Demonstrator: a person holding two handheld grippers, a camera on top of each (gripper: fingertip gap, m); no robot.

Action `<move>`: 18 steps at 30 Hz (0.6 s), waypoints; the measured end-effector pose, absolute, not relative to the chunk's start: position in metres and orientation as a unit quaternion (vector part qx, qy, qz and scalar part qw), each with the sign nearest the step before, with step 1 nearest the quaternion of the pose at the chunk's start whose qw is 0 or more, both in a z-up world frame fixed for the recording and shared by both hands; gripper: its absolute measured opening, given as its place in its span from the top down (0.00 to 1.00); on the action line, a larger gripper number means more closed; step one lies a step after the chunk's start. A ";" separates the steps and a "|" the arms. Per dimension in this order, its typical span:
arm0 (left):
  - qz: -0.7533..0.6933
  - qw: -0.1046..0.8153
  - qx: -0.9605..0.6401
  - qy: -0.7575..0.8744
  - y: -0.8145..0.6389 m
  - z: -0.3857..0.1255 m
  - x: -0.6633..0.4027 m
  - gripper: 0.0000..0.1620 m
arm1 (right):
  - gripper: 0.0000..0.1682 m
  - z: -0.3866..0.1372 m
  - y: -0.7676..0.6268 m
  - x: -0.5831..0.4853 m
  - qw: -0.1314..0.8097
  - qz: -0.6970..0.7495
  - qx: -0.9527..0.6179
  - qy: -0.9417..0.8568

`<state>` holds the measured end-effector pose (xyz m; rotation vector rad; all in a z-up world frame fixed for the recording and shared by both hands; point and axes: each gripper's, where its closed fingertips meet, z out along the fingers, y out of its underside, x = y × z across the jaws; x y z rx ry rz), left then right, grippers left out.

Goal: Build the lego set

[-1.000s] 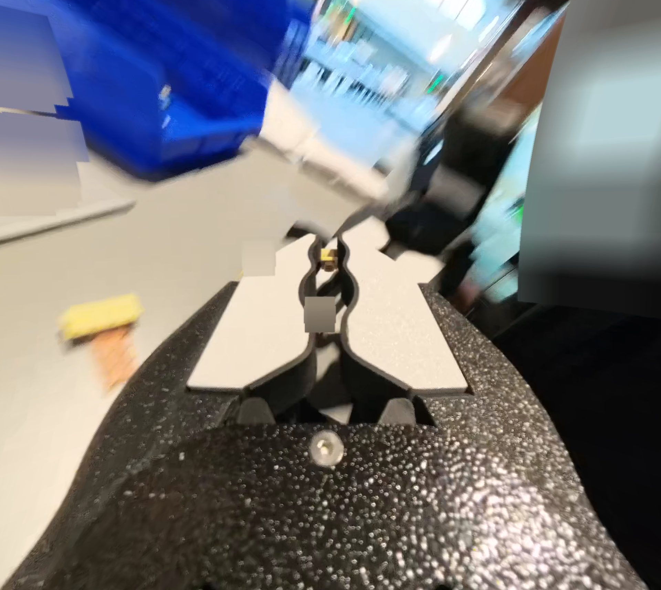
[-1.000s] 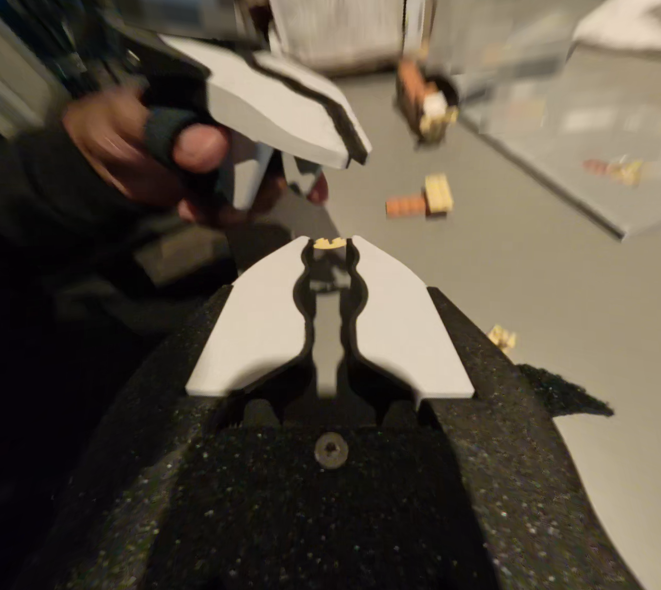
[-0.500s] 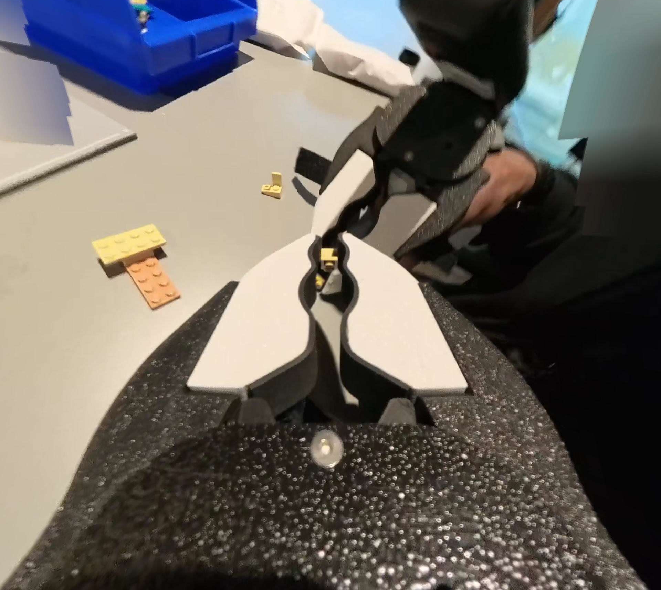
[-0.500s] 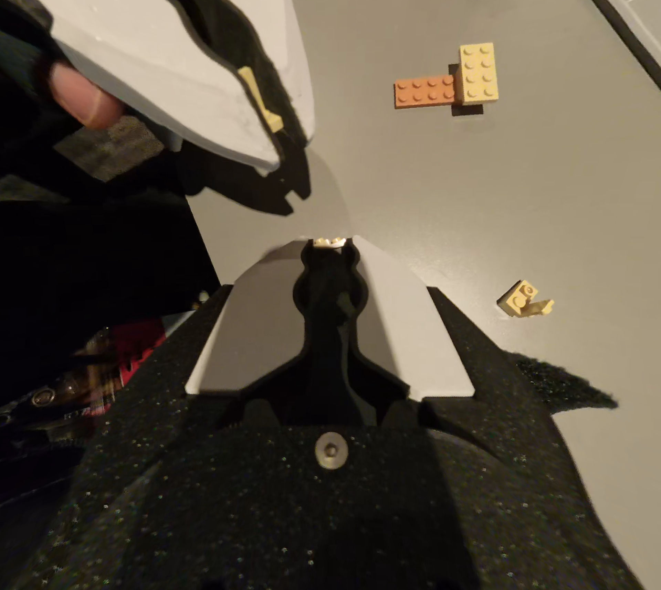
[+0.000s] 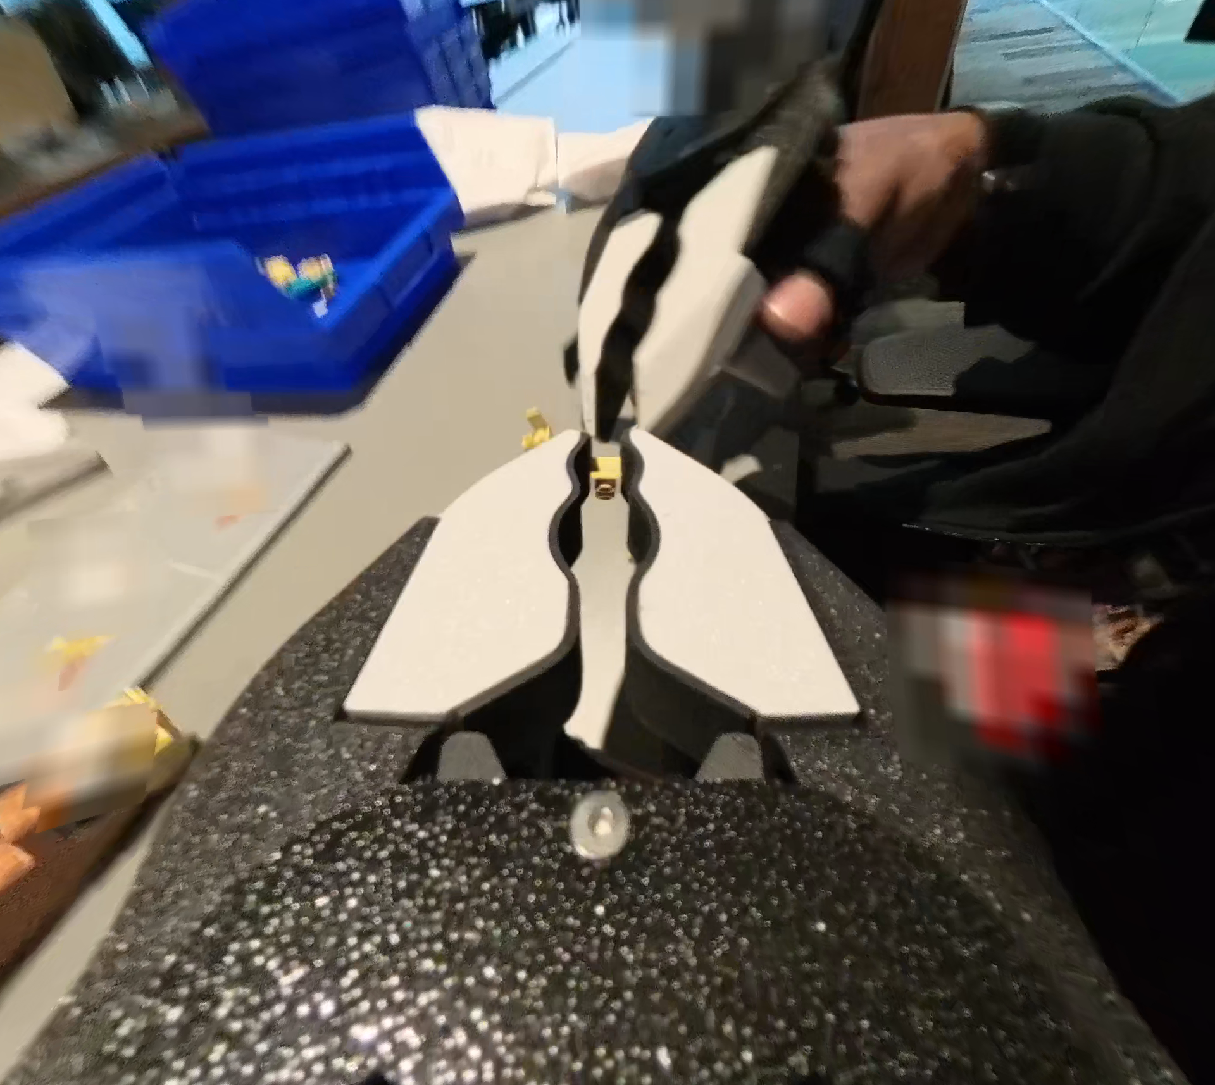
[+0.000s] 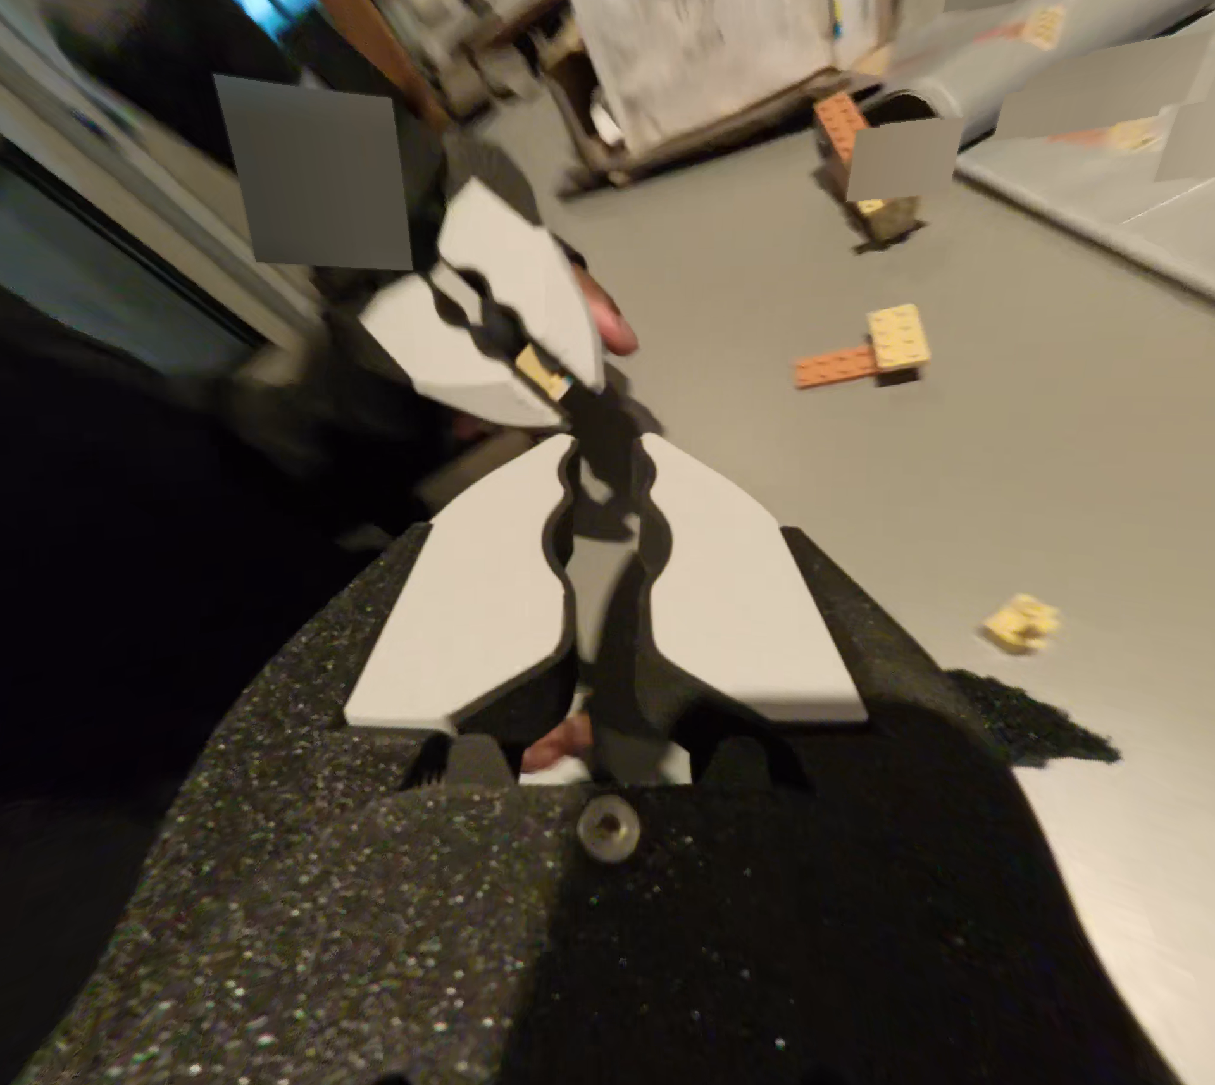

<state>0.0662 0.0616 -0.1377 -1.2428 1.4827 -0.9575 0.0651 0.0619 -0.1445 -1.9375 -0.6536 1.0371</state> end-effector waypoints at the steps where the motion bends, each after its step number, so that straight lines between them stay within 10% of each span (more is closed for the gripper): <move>1: -0.391 0.483 -0.492 0.609 0.059 -0.134 0.066 0.95 | 0.92 -0.140 0.061 0.065 0.401 0.443 -0.763 -0.246; 18: -0.259 0.601 -0.310 0.689 0.034 -0.124 0.065 0.95 | 0.93 -0.121 0.035 0.040 0.300 0.599 -0.708 -0.221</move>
